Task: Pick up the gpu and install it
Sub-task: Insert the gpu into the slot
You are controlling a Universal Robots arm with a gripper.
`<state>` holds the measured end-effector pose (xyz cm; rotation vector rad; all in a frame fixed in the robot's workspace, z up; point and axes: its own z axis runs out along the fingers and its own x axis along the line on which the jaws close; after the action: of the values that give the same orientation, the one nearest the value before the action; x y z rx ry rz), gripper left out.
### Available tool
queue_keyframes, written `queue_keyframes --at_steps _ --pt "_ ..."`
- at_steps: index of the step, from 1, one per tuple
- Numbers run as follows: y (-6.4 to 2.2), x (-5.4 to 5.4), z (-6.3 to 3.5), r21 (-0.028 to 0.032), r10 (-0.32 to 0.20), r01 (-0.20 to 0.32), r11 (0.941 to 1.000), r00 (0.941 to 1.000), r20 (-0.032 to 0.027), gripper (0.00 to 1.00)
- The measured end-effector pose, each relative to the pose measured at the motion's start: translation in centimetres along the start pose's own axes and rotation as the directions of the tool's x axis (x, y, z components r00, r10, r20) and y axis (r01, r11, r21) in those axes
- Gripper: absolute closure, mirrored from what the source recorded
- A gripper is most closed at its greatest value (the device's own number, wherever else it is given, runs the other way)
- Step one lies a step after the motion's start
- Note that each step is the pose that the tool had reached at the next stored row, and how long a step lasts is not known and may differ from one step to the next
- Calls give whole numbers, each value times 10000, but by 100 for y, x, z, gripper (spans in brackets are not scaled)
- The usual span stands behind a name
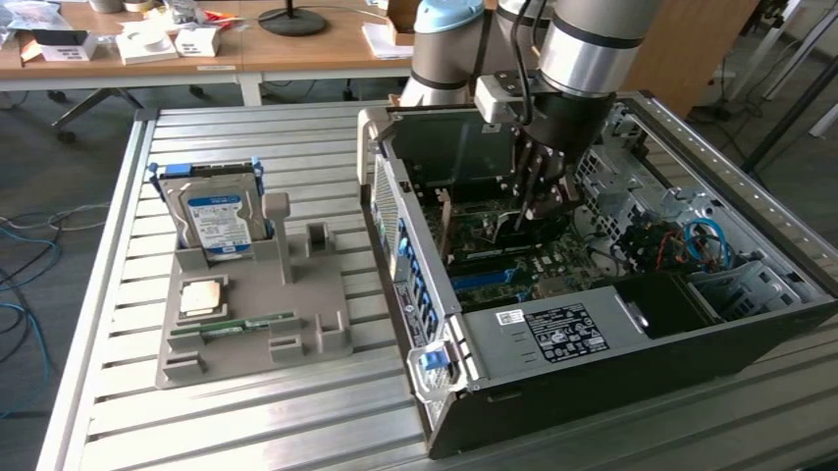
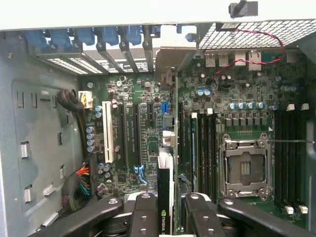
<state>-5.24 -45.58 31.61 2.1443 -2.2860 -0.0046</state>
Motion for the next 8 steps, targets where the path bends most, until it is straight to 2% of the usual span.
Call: queue_keyframes --at_steps 8 --pt "0 -1 6 1 0 0 10000 10000 3 74"
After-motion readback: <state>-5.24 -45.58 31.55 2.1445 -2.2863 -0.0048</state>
